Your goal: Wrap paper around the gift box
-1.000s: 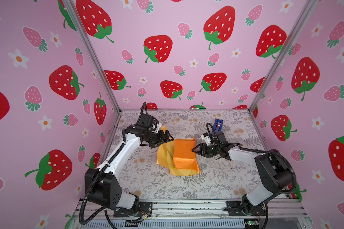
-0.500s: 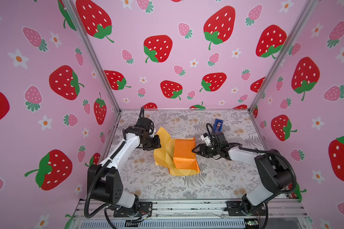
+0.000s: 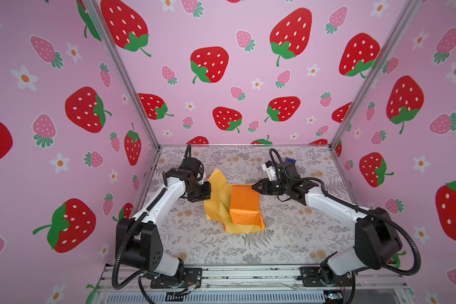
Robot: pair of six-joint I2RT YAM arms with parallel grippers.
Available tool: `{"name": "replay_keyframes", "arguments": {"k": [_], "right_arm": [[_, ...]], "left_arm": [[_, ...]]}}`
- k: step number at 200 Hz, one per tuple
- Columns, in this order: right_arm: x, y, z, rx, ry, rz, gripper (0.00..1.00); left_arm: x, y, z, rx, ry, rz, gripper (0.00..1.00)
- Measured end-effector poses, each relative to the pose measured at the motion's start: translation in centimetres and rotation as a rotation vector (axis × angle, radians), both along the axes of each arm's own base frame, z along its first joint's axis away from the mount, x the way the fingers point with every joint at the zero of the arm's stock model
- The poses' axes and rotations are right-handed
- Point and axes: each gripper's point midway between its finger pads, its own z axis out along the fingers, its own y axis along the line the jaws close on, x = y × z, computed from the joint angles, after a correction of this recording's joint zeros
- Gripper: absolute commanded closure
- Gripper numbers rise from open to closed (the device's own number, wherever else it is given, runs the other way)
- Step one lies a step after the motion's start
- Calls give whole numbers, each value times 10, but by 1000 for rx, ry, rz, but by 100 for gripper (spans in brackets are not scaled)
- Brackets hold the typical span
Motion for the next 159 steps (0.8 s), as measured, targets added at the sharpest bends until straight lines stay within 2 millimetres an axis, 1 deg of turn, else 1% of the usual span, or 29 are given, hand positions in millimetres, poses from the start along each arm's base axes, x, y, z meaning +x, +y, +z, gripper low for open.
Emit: {"name": "replay_keyframes", "arguments": {"k": [5,11,12,18,30,45,50,63,76,94,118,145,159], "right_arm": [[0,7,5,4,-9,9,84],[-3,22,8,2,-21,37,86],[-3,22,8,2,-21,37,86],[-6,37,8,-2,-27,63,87],[-12,56,4,-15,-26,97,90],[-19,82,-10,-47,-13,135,93],[-21,87,-13,-53,-10,145,93],[-26,108,-28,-86,2,169,96],[-29,123,-40,-113,4,184,98],[-32,140,-56,-156,7,197,99],[-34,160,-72,-195,0,214,99],[-34,174,-93,-258,-8,217,100],[-35,176,-106,-294,-11,217,100]], "left_arm": [[-1,2,-2,2,5,4,98],[-2,4,-4,4,9,3,99],[-2,4,-4,3,11,7,99],[-2,6,-6,4,13,8,99],[-4,11,-11,3,26,23,99],[-6,15,-17,-7,41,38,100],[-7,16,-18,-12,48,43,100],[-8,17,-20,-26,55,50,100],[-7,17,-20,-42,53,54,100],[-6,16,-20,-64,49,56,100],[-6,14,-19,-92,42,58,100],[-5,13,-15,-117,37,61,100],[-5,11,-14,-127,34,59,100]]}}
